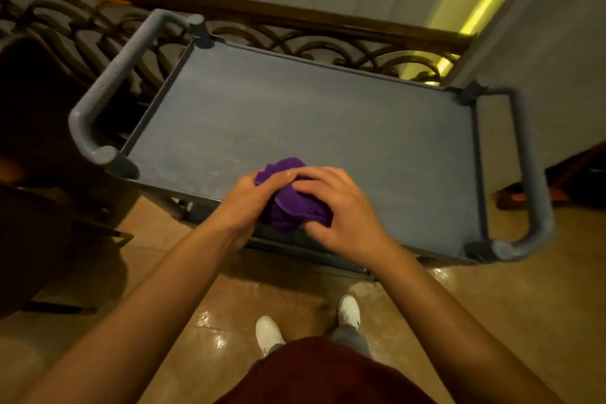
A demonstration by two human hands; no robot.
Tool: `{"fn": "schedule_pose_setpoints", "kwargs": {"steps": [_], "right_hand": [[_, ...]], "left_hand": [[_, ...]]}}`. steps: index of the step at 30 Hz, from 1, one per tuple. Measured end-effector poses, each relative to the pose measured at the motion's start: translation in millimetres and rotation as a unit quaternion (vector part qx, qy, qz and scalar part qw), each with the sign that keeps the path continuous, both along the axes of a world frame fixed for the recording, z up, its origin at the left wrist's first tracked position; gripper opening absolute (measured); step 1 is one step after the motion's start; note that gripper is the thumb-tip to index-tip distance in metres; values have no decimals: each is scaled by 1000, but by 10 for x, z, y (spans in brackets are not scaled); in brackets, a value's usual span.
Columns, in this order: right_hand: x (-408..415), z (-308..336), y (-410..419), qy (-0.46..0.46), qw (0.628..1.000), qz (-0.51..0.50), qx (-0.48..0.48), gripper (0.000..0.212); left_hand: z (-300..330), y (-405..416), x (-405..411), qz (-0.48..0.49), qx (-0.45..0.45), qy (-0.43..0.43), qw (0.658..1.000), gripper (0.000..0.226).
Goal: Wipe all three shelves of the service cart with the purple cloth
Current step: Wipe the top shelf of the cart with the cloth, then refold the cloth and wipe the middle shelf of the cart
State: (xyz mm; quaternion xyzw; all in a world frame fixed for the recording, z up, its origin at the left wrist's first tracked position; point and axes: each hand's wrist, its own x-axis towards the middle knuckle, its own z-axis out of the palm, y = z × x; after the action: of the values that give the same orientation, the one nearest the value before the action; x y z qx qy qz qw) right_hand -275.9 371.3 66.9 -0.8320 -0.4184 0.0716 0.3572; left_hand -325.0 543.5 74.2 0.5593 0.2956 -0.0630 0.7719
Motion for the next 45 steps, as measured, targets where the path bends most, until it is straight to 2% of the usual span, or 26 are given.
{"fn": "schedule_pose_setpoints", "kwargs": {"steps": [3,5,7,8,10,12,13,17,22,25,27,29,31,33,34,35,37,41,43,45], "right_hand": [[-279,-45,-229,132,984,-95,71,50],[-422,-101,-370,187,948,-230,114,52],[-511,-170,-500,306,884,-323,143,67],[-561,-222,-562,391,844,-330,158,73],[-695,-355,-659,538,757,-298,220,80],[-819,-433,-714,584,704,-272,301,84],[-869,-441,-744,576,699,-270,325,84],[-1005,-431,-913,505,743,-290,328,67],[-1227,-451,-1113,498,748,-266,348,64],[-1305,-398,-1103,501,792,-222,269,75],[-1309,-340,-1078,468,832,-215,205,92],[-1309,-250,-1049,407,874,-230,137,111],[-1314,-194,-1009,310,914,-255,50,126],[-1347,-178,-955,243,936,-255,-16,130],[-1385,-186,-894,232,938,-256,-19,131],[-1420,-204,-850,228,939,-259,-8,131],[-1493,-257,-775,241,925,-286,56,130],[-1748,-404,-708,314,843,-385,205,119],[-1918,-504,-687,361,804,-407,239,117],[-2073,-626,-654,389,788,-401,260,104]], "left_hand": [[-140,-20,-132,-22,-5,-12,1000,24],[-220,-74,-244,-30,-6,-21,999,31],[-278,-166,-352,-25,-35,-42,998,37],[-309,-234,-404,-19,-60,-51,997,38],[-346,-394,-514,-21,-110,-66,991,36],[-378,-531,-621,-34,-127,-72,989,37],[-387,-589,-684,-45,-118,-71,989,39],[-366,-748,-897,-110,-43,-58,991,40],[-320,-828,-1062,-197,-11,-11,980,49],[-231,-849,-1028,-236,26,-51,970,59],[-143,-876,-958,-305,71,-73,947,61],[-82,-881,-892,-380,120,-68,914,61],[-50,-873,-844,-445,116,-42,887,54],[-61,-859,-832,-487,123,-35,864,45],[-80,-823,-823,-502,136,-47,853,40],[-106,-791,-820,-503,139,-61,851,36],[-170,-700,-807,-477,114,-62,869,29],[-298,-464,-806,-414,37,-52,908,38],[-352,-410,-847,-377,-19,-47,925,45],[-404,-402,-903,-340,-87,-36,936,49]]}}
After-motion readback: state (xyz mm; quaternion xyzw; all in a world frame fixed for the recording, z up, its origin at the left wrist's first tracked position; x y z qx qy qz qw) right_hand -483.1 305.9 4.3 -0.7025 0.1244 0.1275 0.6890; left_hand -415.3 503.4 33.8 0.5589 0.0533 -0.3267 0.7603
